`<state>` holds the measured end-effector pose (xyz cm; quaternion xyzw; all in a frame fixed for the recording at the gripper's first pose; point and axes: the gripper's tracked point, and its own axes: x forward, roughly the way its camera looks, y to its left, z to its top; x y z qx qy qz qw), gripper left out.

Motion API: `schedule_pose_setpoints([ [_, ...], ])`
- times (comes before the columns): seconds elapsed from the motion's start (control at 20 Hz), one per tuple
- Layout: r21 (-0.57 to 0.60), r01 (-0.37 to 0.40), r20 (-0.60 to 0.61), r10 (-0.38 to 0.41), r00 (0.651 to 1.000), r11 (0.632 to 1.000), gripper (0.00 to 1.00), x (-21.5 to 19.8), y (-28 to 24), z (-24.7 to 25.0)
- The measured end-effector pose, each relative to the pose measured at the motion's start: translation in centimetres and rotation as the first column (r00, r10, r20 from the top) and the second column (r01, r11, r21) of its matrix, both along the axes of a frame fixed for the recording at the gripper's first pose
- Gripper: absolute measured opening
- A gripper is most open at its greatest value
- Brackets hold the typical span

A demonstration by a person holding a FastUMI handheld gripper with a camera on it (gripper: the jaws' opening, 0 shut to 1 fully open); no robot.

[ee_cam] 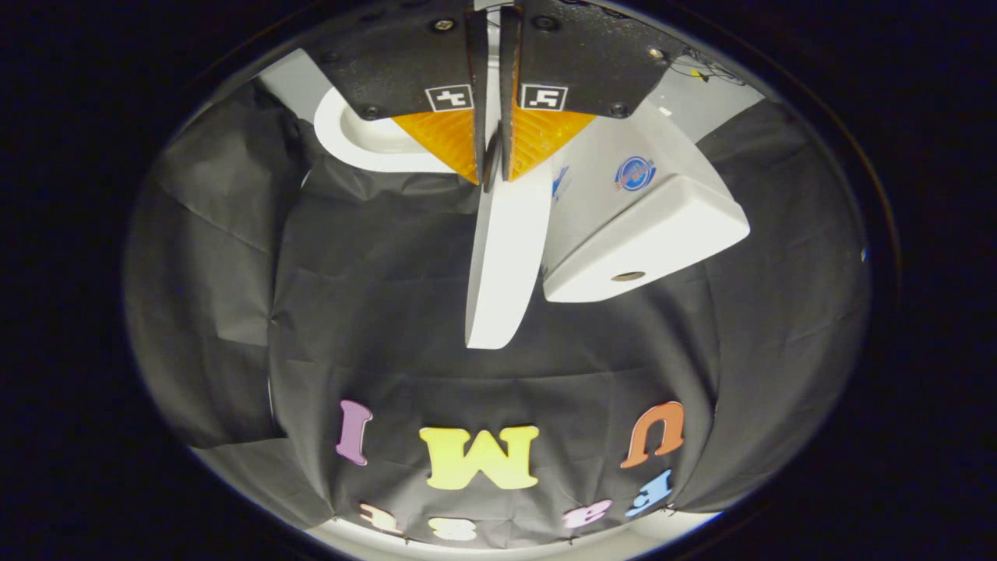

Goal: Open the toilet lid.

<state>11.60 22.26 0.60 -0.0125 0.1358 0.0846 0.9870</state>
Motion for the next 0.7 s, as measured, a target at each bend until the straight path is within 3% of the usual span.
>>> schedule_pose_setpoints([
  [0.7,-0.081,-0.052,0.028,0.055,0.998,0.995,0.09,-0.3,3.8,-0.1],
])
